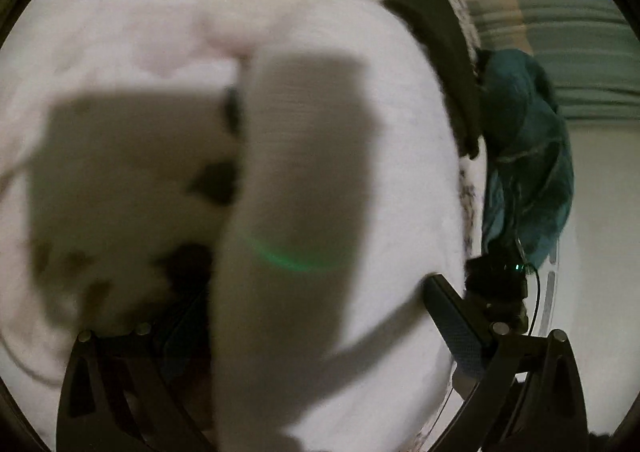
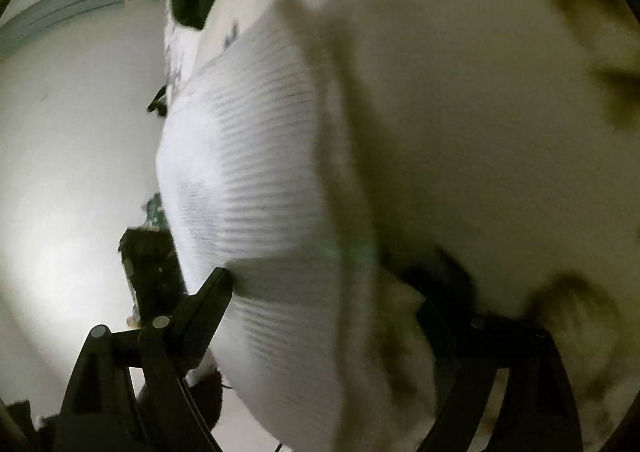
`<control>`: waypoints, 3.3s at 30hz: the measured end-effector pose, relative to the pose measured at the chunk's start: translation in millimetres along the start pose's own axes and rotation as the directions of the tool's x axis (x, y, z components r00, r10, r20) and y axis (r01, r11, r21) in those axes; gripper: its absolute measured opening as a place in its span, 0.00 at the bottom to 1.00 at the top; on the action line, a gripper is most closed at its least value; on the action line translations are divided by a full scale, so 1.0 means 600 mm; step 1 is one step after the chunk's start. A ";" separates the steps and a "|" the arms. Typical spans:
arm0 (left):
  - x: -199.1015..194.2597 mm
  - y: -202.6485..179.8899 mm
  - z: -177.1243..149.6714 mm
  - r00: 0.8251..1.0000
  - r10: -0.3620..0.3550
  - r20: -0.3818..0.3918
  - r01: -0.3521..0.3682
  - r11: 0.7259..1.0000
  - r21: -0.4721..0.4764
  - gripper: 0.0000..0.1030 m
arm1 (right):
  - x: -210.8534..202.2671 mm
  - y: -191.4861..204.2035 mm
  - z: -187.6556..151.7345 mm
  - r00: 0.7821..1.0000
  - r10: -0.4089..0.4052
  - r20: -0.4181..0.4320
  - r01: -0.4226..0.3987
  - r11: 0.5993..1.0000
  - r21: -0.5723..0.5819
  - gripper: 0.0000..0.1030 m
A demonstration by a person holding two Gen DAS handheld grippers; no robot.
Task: Fold small clothes
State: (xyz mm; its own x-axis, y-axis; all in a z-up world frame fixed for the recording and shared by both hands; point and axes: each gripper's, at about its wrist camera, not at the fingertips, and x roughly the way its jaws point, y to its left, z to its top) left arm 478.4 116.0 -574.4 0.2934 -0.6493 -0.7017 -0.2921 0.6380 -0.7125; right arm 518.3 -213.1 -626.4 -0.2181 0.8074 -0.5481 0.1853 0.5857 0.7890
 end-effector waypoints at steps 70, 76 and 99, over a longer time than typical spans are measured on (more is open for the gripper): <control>-0.150 -0.535 0.141 0.749 0.413 0.518 -0.641 0.650 0.408 0.97 | -0.371 0.487 -0.054 0.212 -0.694 0.688 0.846 0.483 0.226 1.00; -0.274 -0.601 0.037 0.746 0.366 0.557 -0.626 0.672 0.396 0.97 | -0.432 0.605 -0.221 0.136 -0.640 0.756 0.847 0.470 0.246 1.00; -0.564 -0.719 -0.244 0.688 0.245 0.684 -0.630 0.669 0.395 0.97 | -0.544 0.899 -0.765 0.020 -0.422 0.906 0.818 0.528 0.228 1.00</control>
State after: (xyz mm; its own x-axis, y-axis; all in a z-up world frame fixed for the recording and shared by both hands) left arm 371.9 0.0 -29.6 0.7526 -0.0075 -0.6584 -0.0211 0.9991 -0.0355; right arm 250.0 -193.1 105.7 0.7858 -0.1677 -0.5954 0.1384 0.9858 -0.0951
